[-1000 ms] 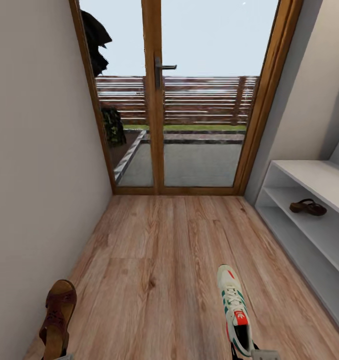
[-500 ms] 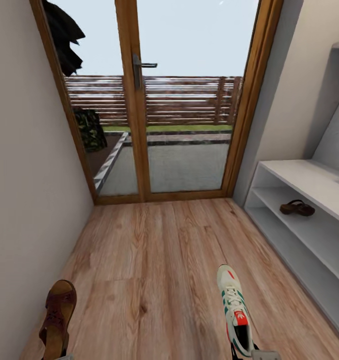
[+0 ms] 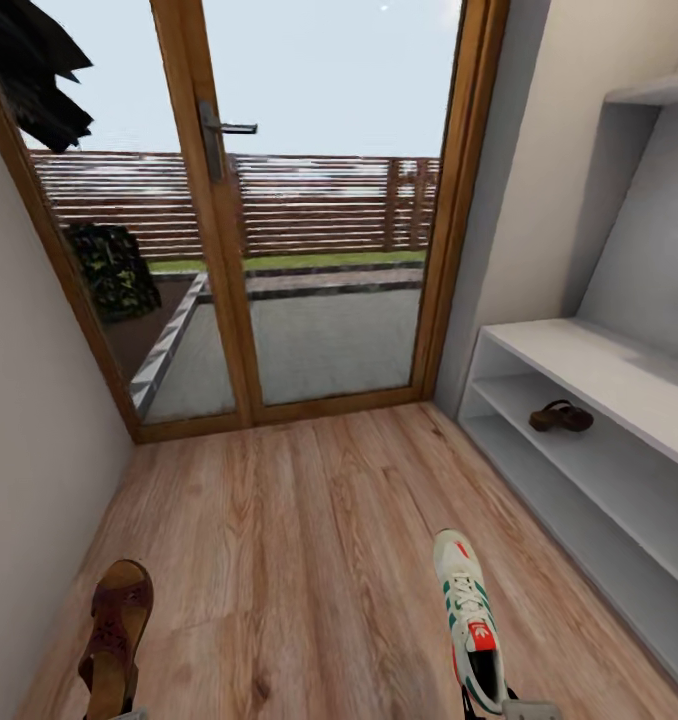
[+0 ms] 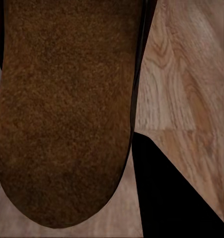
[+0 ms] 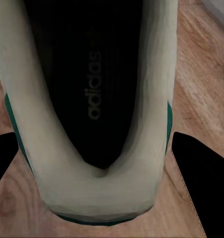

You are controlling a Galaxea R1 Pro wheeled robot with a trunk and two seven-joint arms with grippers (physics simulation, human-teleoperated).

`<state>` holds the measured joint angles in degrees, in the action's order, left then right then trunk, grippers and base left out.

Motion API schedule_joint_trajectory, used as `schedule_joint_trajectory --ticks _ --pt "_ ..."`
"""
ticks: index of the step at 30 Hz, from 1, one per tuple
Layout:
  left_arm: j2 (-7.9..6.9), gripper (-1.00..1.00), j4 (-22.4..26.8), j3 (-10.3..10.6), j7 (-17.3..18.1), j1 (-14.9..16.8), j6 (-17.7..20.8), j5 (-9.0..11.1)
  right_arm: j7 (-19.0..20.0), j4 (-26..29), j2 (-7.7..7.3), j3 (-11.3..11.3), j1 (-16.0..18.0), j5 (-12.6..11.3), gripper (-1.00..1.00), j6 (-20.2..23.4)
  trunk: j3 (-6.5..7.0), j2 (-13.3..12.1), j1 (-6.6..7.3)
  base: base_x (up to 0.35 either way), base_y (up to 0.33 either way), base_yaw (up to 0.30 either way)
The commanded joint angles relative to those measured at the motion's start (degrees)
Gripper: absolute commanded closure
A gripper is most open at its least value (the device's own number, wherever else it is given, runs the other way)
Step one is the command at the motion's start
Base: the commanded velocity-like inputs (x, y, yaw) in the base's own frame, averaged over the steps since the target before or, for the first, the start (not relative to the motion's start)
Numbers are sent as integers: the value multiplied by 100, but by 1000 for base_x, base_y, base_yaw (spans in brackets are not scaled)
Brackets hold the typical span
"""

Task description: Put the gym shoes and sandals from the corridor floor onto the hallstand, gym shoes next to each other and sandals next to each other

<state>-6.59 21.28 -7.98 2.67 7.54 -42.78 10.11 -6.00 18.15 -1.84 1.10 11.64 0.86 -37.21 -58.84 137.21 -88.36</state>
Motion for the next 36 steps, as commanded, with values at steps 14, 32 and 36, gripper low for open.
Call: schedule_joint_trajectory --ticks 14,32,36 --pt "0 100 -10 -3 30 2 -12 17 -33 -4 -1 13 5 11 100 -14 41 2 -2 235 73 -283" --pt "0 100 -28 -2 32 2 -12 17 -33 -4 -1 13 5 11 100 -14 101 2 -2 9 4 -283" --pt "1 100 -22 -1 32 2 -12 17 -33 -4 -1 13 5 11 100 -14 114 2 -2 159 160 -283"
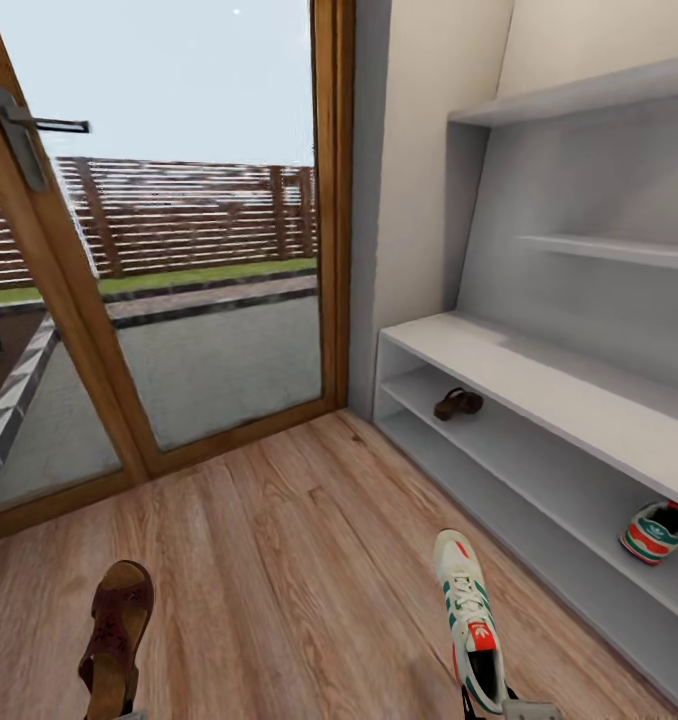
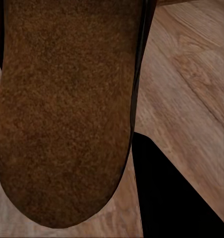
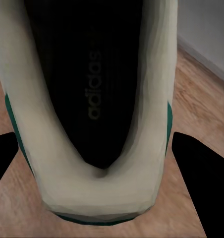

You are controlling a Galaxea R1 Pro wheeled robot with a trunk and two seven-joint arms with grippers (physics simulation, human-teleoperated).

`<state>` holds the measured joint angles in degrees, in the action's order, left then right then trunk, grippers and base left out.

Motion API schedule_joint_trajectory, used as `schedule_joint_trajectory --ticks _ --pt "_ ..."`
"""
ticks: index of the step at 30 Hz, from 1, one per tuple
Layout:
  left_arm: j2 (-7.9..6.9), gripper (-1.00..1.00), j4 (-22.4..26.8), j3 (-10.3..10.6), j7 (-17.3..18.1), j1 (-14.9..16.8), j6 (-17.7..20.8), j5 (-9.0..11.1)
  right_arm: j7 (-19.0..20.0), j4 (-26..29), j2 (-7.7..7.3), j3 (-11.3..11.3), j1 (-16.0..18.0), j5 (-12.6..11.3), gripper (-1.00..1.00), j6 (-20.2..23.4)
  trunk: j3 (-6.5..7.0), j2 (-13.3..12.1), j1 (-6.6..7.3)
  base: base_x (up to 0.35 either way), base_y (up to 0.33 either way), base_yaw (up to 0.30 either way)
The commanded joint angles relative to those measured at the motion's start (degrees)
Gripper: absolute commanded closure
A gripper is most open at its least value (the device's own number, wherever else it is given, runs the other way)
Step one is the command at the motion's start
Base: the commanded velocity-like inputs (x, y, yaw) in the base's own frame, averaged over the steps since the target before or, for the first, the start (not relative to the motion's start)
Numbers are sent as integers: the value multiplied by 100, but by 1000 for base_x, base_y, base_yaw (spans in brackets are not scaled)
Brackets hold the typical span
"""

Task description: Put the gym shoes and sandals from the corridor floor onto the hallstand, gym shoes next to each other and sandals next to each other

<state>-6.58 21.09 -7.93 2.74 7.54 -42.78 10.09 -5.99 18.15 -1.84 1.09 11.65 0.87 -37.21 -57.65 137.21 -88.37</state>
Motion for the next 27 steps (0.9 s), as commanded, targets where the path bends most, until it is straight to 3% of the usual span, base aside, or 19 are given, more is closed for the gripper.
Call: schedule_joint_trajectory --ticks 1,13,27 --pt "1 100 -7 -7 24 2 -11 20 -34 -5 -1 14 4 10 100 -15 -3 2 -1 222 235 -292" --pt "-1 100 2 -7 24 2 -12 20 -42 12 8 11 4 -7 100 -15 -42 2 -1 209 233 -275" --pt "0 100 1 -7 24 2 -12 20 -42 5 6 14 4 -8 100 -10 -107 2 -1 15 20 -263"
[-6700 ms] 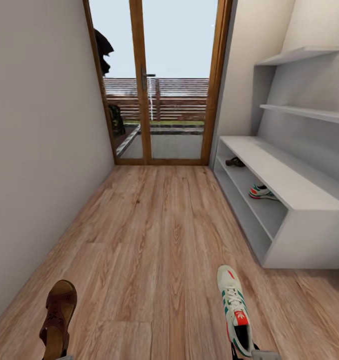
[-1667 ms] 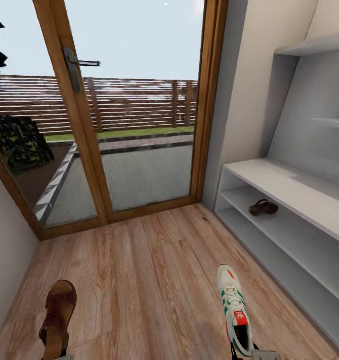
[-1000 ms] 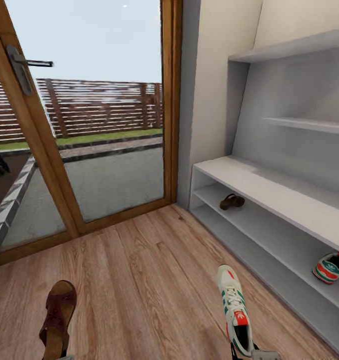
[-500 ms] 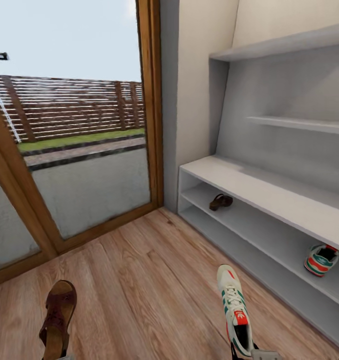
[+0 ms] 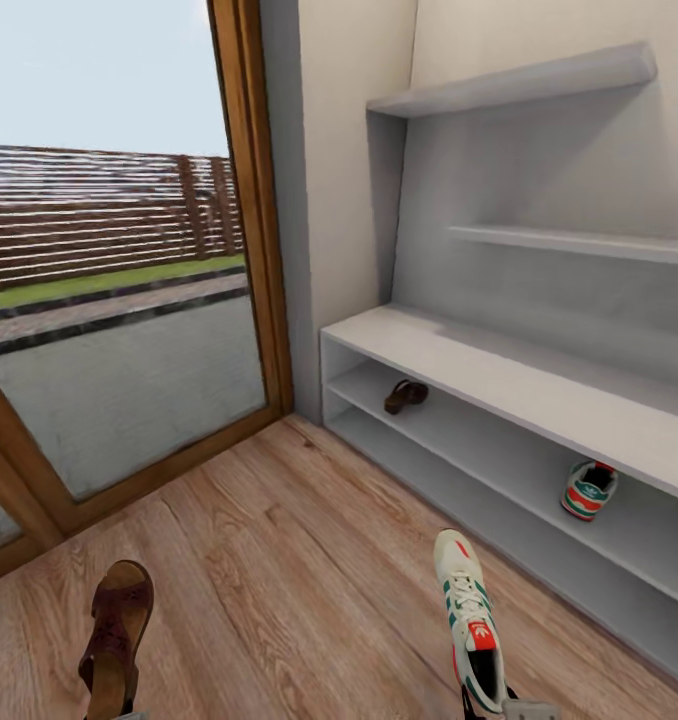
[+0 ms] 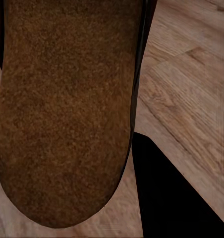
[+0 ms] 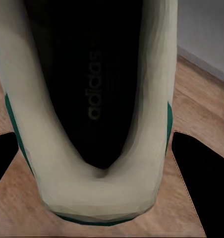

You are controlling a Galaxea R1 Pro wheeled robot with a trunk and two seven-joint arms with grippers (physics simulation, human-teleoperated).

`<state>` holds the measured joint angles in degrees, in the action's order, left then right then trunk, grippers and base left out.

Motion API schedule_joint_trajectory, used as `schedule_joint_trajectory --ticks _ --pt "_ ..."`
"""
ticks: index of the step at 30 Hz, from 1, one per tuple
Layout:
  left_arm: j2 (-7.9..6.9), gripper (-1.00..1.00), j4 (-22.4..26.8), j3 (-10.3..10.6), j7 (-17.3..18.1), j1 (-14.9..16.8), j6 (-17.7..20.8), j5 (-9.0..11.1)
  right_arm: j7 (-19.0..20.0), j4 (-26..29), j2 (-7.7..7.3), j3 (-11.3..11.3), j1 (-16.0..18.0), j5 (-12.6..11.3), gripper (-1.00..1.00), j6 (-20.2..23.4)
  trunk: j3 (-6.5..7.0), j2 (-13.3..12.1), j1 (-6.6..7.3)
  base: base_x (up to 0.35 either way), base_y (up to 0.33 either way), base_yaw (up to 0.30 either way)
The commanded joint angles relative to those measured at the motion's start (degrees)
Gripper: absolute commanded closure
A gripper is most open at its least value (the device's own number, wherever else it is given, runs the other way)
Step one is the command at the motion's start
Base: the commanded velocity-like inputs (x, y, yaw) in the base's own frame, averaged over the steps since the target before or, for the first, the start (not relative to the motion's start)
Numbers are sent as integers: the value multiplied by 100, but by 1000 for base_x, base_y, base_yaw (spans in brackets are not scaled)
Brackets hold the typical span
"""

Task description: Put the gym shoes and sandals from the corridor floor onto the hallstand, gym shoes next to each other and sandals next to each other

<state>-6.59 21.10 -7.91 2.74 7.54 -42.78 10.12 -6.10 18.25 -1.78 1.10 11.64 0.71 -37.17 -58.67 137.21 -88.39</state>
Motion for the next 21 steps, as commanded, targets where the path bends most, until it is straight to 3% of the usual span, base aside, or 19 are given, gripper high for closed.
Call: schedule_joint_trajectory --ticks 1,7,21 --pt "0 100 0 -8 24 2 -15 16 -32 -5 0 13 4 8 100 -12 -9 2 1 0 0 -264" --pt "-1 100 7 -9 24 2 -16 16 -32 -5 2 13 4 8 100 -9 -36 2 1 0 29 -264" --pt "-1 100 17 -14 20 2 -15 16 -32 -5 2 13 4 8 100 -9 -98 2 1 0 284 -264"
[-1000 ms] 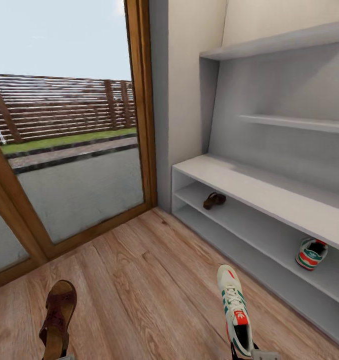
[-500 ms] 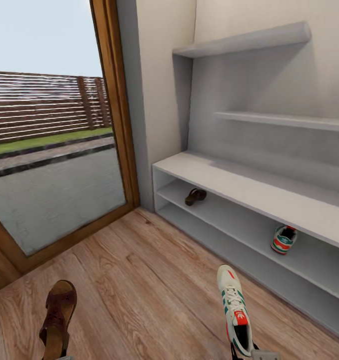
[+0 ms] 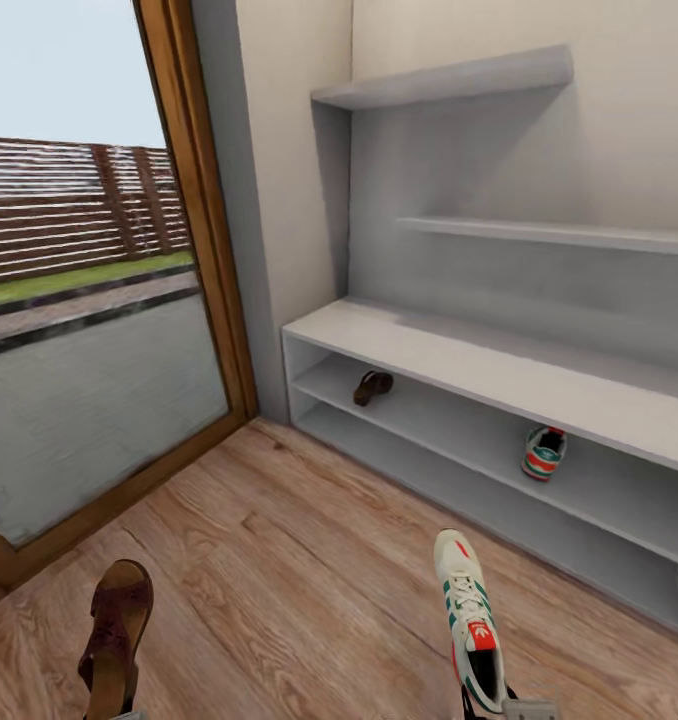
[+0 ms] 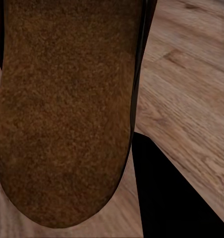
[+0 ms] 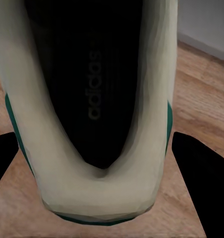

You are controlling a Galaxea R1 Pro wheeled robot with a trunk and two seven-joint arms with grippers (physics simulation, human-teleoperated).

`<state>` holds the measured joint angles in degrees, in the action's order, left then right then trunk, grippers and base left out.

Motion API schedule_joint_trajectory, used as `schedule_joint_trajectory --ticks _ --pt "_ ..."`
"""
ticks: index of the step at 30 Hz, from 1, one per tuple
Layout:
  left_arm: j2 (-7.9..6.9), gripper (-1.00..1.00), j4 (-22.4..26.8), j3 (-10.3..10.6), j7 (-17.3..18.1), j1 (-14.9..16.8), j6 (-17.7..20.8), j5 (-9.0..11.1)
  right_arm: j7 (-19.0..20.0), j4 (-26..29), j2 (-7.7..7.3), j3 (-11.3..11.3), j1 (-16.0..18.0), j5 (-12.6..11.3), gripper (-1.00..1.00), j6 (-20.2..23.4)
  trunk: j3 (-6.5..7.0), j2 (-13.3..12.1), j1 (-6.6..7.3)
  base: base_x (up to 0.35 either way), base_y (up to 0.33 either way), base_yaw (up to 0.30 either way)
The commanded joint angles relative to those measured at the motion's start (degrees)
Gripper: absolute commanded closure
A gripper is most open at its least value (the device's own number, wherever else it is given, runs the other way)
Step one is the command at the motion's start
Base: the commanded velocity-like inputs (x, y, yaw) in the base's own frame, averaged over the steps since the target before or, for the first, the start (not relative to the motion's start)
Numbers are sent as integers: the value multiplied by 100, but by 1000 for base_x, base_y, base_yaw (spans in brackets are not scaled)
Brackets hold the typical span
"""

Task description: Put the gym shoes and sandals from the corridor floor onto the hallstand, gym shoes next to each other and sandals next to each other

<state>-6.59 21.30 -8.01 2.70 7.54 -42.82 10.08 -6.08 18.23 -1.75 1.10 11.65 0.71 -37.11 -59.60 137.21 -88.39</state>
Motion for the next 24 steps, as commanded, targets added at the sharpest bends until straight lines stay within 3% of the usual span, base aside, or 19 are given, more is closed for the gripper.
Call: schedule_joint_trajectory --ticks 1,9,24 --pt "0 100 -3 -4 25 2 -12 20 -33 -4 -3 14 4 8 100 -15 -9 2 1 0 304 -265" --pt "0 100 -2 -3 28 2 -15 20 -33 -4 -1 14 4 8 100 -15 -42 2 1 0 283 -265" --pt "0 100 5 -3 29 2 -16 20 -33 -4 -1 14 4 8 100 -15 -100 2 1 24 60 -268"
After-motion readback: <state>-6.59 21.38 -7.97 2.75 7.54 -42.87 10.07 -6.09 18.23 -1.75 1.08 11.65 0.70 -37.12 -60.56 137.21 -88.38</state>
